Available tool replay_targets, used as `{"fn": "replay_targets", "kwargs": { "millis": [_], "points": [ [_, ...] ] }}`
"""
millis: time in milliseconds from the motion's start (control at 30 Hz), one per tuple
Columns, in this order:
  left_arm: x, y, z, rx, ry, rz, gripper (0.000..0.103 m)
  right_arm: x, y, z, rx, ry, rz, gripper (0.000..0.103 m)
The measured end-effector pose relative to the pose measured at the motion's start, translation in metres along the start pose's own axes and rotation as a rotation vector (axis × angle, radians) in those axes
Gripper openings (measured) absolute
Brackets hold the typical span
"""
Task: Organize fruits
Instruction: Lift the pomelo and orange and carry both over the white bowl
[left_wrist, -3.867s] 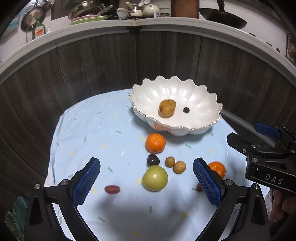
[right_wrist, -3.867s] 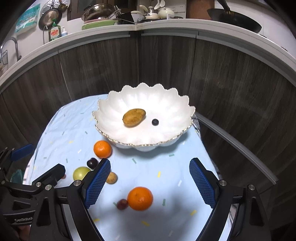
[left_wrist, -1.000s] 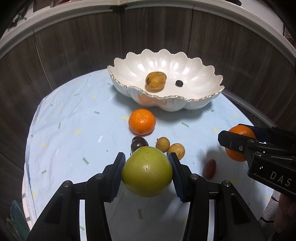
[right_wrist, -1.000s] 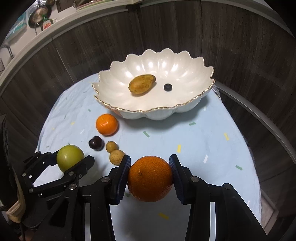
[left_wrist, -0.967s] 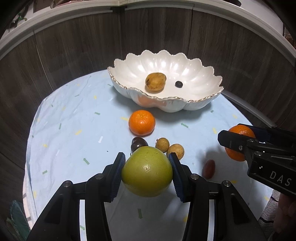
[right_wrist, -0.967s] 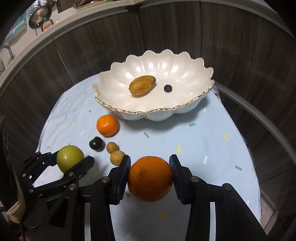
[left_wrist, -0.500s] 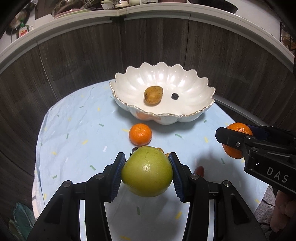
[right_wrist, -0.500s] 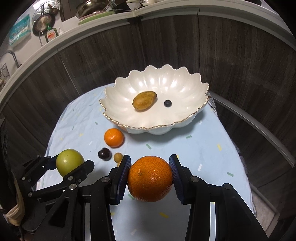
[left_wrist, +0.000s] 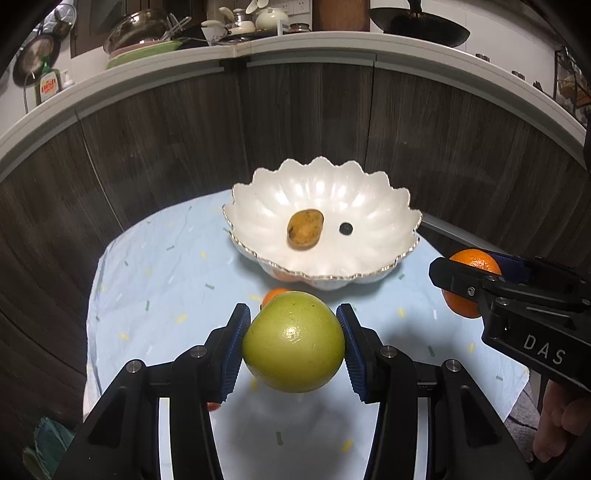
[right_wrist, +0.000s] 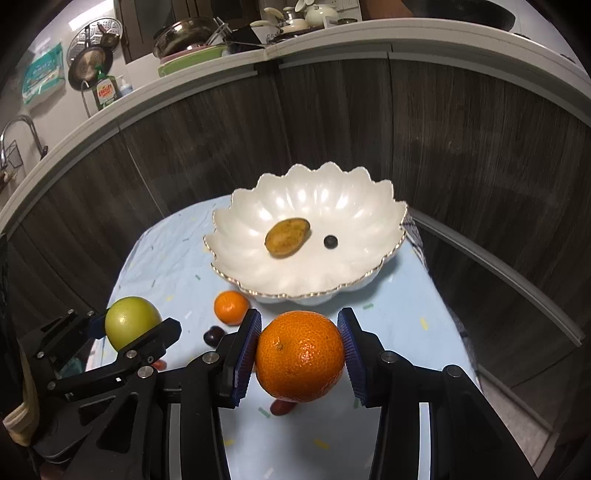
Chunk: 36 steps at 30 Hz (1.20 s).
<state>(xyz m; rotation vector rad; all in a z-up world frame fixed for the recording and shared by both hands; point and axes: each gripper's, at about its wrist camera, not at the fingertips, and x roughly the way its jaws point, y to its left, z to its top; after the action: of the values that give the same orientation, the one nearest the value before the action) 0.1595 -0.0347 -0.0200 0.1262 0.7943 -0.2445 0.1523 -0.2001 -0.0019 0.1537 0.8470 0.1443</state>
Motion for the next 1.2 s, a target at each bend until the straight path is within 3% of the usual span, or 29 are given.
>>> {"fn": "replay_targets", "kwargs": {
  "millis": [1200],
  "points": [
    [0.019, -0.006, 0.072, 0.009, -0.055, -0.017, 0.047, 0.011, -0.021, 0.065, 0.0, -0.074, -0.014, 0.044]
  ]
}}
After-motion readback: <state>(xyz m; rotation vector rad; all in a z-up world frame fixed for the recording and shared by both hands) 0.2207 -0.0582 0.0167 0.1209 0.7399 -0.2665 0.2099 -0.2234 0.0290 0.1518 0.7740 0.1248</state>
